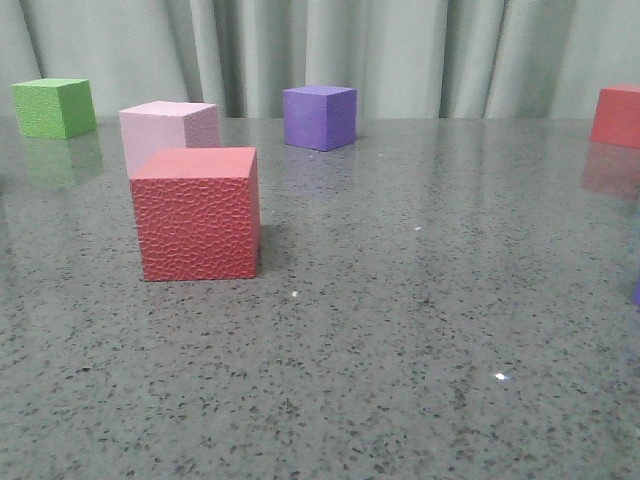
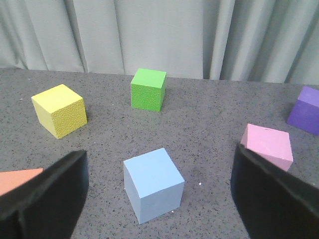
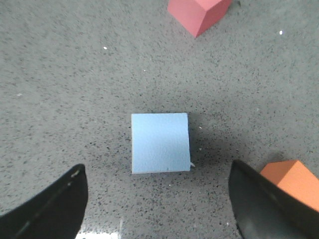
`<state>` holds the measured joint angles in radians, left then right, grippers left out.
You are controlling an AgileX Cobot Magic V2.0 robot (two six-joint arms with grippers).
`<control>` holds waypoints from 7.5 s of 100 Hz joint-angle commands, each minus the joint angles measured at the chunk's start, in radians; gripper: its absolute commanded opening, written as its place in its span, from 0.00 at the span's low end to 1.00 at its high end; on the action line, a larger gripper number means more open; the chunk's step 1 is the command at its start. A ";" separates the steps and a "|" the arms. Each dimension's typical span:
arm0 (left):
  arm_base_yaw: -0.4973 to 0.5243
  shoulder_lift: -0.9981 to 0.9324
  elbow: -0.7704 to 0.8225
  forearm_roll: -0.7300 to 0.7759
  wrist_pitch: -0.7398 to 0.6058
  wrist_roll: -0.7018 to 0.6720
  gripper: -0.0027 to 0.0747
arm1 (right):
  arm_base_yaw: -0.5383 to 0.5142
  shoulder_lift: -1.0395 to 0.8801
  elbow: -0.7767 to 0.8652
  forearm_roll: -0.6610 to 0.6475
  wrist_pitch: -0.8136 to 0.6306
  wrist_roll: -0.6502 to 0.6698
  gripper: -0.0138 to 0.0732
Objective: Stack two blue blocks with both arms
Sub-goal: 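Open the right gripper and lower it onto the light-blue cube, then lift the light-blue cube with the right gripper and carry it sideways, then lower the light-blue cube beside the purple cube and open the right gripper, then lower the left gripper onto the second light-blue cube and close it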
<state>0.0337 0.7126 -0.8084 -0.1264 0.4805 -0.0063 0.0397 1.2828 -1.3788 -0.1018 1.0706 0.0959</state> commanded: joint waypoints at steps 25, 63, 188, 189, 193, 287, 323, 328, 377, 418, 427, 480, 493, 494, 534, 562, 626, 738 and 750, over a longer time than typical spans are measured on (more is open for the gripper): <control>-0.003 0.001 -0.032 0.005 -0.084 0.000 0.77 | -0.013 0.204 -0.130 -0.041 0.065 -0.002 0.82; -0.003 0.001 -0.032 0.005 -0.084 0.000 0.77 | -0.026 0.282 -0.130 -0.040 0.056 -0.007 0.82; -0.003 0.001 -0.032 0.005 -0.084 0.000 0.77 | -0.045 0.408 -0.125 0.028 0.028 -0.037 0.73; -0.003 0.001 -0.032 0.005 -0.084 0.000 0.77 | -0.045 0.408 -0.125 0.028 0.028 -0.037 0.71; -0.003 0.001 -0.032 0.005 -0.084 0.000 0.77 | -0.045 0.408 -0.125 0.028 0.028 -0.037 0.66; -0.003 0.001 -0.032 0.005 -0.084 0.000 0.77 | 0.041 0.408 -0.339 0.009 0.241 0.149 0.51; -0.003 0.001 -0.032 0.005 -0.084 0.000 0.77 | 0.270 0.478 -0.466 0.001 0.261 0.236 0.51; -0.003 0.001 -0.032 0.005 -0.084 0.000 0.77 | 0.302 0.495 -0.486 0.001 0.261 0.243 0.51; -0.003 0.001 -0.032 0.005 -0.084 0.000 0.77 | 0.517 0.694 -0.720 0.002 0.261 0.274 0.51; -0.003 0.001 -0.032 0.005 -0.084 0.000 0.77 | 0.547 0.776 -0.764 0.013 0.258 0.285 0.51; -0.003 0.001 -0.032 0.005 -0.084 0.000 0.77 | 0.547 0.777 -0.764 0.014 0.249 0.285 0.51; -0.003 0.001 -0.032 0.002 -0.084 0.000 0.77 | 0.547 0.779 -0.764 0.056 0.231 0.285 0.68; -0.003 0.001 -0.032 0.002 -0.084 0.000 0.77 | 0.547 0.779 -0.764 0.057 0.232 0.285 0.83; -0.003 0.001 -0.032 0.002 -0.084 0.000 0.77 | 0.547 0.779 -0.764 0.057 0.232 0.285 0.83; -0.003 0.001 -0.032 -0.005 -0.082 0.000 0.77 | 0.547 0.736 -0.765 0.059 0.233 0.285 0.83; -0.003 0.001 -0.032 -0.005 -0.080 0.000 0.76 | 0.552 0.680 -0.765 0.076 0.261 0.252 0.82; -0.003 0.006 -0.042 -0.005 -0.048 -0.007 0.77 | 0.565 0.424 -0.482 0.045 0.187 0.221 0.82; 0.048 0.770 -0.643 -0.078 0.502 -0.297 0.77 | 0.565 0.078 -0.156 -0.022 0.063 0.220 0.82; 0.048 0.788 -0.644 -0.074 0.506 -0.301 0.77 | 0.565 0.078 -0.156 -0.022 0.064 0.220 0.82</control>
<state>0.0854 1.5232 -1.4175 -0.1829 1.0187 -0.2903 0.6075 1.3965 -1.5153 -0.1004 1.1759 0.3291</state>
